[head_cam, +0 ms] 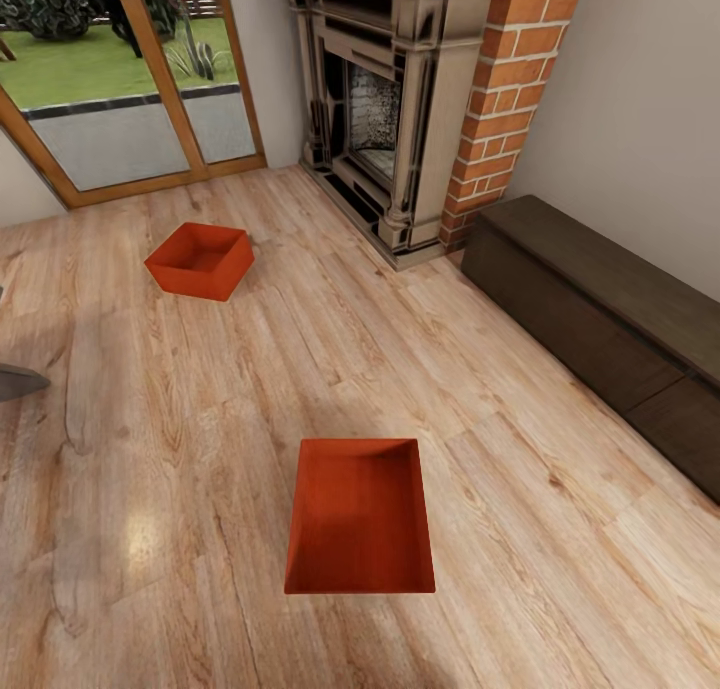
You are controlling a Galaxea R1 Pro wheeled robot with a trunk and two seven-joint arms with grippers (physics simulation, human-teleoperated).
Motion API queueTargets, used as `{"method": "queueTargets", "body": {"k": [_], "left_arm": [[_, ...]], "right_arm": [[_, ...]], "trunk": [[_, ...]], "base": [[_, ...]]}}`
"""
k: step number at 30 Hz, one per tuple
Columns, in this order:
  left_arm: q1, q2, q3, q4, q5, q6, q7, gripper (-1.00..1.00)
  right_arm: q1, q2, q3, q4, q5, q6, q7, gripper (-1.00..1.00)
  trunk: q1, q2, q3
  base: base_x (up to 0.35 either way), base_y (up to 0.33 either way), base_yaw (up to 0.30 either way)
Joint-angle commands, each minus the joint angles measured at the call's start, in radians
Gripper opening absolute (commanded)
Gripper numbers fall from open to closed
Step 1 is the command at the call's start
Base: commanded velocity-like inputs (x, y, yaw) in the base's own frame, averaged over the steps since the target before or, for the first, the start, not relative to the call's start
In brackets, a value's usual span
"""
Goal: Move the two storage containers from the living room to the garage. In the garage, place one container on the floor and stack the other container on top of it (either order is fine).
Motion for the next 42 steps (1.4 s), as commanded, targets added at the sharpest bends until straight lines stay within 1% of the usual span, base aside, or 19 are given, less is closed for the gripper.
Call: {"method": "queueTargets", "body": {"k": [1, 6, 9, 11, 14, 15, 18, 22, 24, 25, 27, 31, 32, 34, 36, 38, 40, 41, 42], "left_arm": [[0.0, 0.0, 0.006, -0.001, 0.0, 0.004, 0.001, 1.0], [0.0, -0.001, 0.005, -0.005, 0.0, 0.003, -0.004, 1.0], [0.0, -0.016, 0.005, -0.018, 0.003, 0.002, -0.006, 1.0], [0.0, -0.031, 0.008, -0.024, 0.009, -0.002, -0.006, 1.0], [0.0, -0.034, 0.008, -0.03, 0.007, -0.004, -0.006, 1.0], [0.0, -0.025, 0.009, -0.038, 0.007, -0.005, -0.004, 1.0], [0.0, 0.004, 0.01, -0.067, 0.009, -0.002, -0.004, 1.0], [0.0, 0.038, 0.012, -0.143, 0.01, 0.004, -0.001, 1.0], [0.0, 0.051, 0.012, -0.214, 0.01, 0.006, 0.002, 1.0], [-0.006, 0.062, 0.013, -0.294, 0.012, 0.016, 0.012, 1.0], [-0.024, 0.064, 0.013, -0.302, 0.012, 0.04, 0.034, 1.0], [-0.134, 0.066, 0.013, -0.305, 0.012, 0.126, 0.115, 1.0], [-0.203, 0.064, 0.013, -0.303, 0.013, 0.153, 0.132, 1.0], [-0.277, 0.061, 0.013, -0.298, 0.013, 0.177, 0.142, 1.0], [-0.416, 0.044, 0.012, -0.282, 0.01, 0.239, 0.148, 1.0], [-0.494, 0.014, 0.01, -0.271, 0.005, 0.271, 0.149, 1.0], [-0.567, -0.052, 0.005, -0.261, -0.007, 0.291, 0.152, 1.0], [-0.579, -0.07, 0.004, -0.26, -0.013, 0.293, 0.154, 1.0], [-0.596, -0.105, 0.002, -0.263, -0.035, 0.296, 0.162, 1.0]], "right_arm": [[-0.001, 0.0, 0.01, 0.002, -0.009, -0.006, 0.003, 1.0], [0.0, -0.005, 0.01, -0.022, -0.009, -0.001, 0.0, 1.0], [0.0, -0.006, 0.006, -0.056, -0.013, 0.005, -0.003, 1.0], [0.005, -0.011, 0.002, -0.081, -0.016, 0.024, -0.011, 1.0], [0.003, -0.021, -0.001, -0.089, -0.018, 0.072, -0.015, 1.0], [-0.004, -0.032, -0.002, -0.093, -0.019, 0.106, -0.017, 1.0], [-0.038, -0.048, -0.002, -0.097, -0.019, 0.127, -0.02, 1.0], [-0.119, -0.067, -0.032, -0.098, -0.038, 0.137, -0.05, 1.0], [-0.186, -0.075, -0.075, -0.1, -0.068, 0.138, -0.095, 1.0], [-0.301, -0.078, -0.107, -0.101, -0.091, 0.136, -0.169, 1.0], [-0.357, -0.079, -0.113, -0.102, -0.095, 0.135, -0.192, 1.0], [-0.471, -0.075, -0.117, -0.102, -0.096, 0.116, -0.211, 1.0], [-0.513, -0.068, -0.117, -0.102, -0.095, 0.106, -0.214, 1.0], [-0.552, -0.057, -0.117, -0.102, -0.095, 0.1, -0.216, 1.0], [-0.608, -0.015, -0.117, -0.102, -0.096, 0.097, -0.22, 1.0], [-0.627, 0.026, -0.117, -0.102, -0.094, 0.096, -0.226, 1.0], [-0.638, 0.091, -0.114, -0.102, -0.091, 0.094, -0.236, 1.0], [-0.64, 0.105, -0.113, -0.102, -0.091, 0.093, -0.238, 1.0], [-0.642, 0.132, -0.11, -0.102, -0.089, 0.09, -0.24, 1.0]], "trunk": [[0.0, 0.0, 0.0], [0.0, 0.0, 0.0], [0.0, 0.0, 0.0], [0.0, 0.0, 0.0], [0.0, 0.0, 0.0], [0.0, 0.0, 0.0], [0.0, 0.0, 0.0], [0.0, 0.0, 0.0], [0.0, 0.0, 0.0], [0.0, 0.0, 0.0], [0.0, 0.0, 0.0], [0.0, 0.0, 0.0], [0.0, 0.0, 0.0], [0.0, 0.0, 0.0], [0.0, 0.0, 0.0], [0.0, 0.0, 0.0], [0.0, 0.0, 0.0], [0.0, 0.0, 0.0], [0.0, 0.0, 0.0]], "base": [[0.0, 0.0, 0.0], [0.0, 0.0, 0.0], [0.0, 0.0, 0.0], [0.0, 0.0, 0.0], [0.0, 0.0, 0.0], [0.0, 0.0, 0.0], [0.0, 0.0, 0.0], [0.0, 0.0, 0.0], [0.0, 0.0, 0.0], [0.0, 0.0, 0.0], [0.0, 0.0, 0.0], [0.0, 0.0, 0.0], [0.0, 0.0, 0.0], [0.0, 0.0, 0.0], [0.0, 0.0, 0.0], [0.0, 0.0, 0.0], [0.0, 0.0, 0.0], [0.0, 0.0, 0.0], [0.0, 0.0, 0.0]]}}
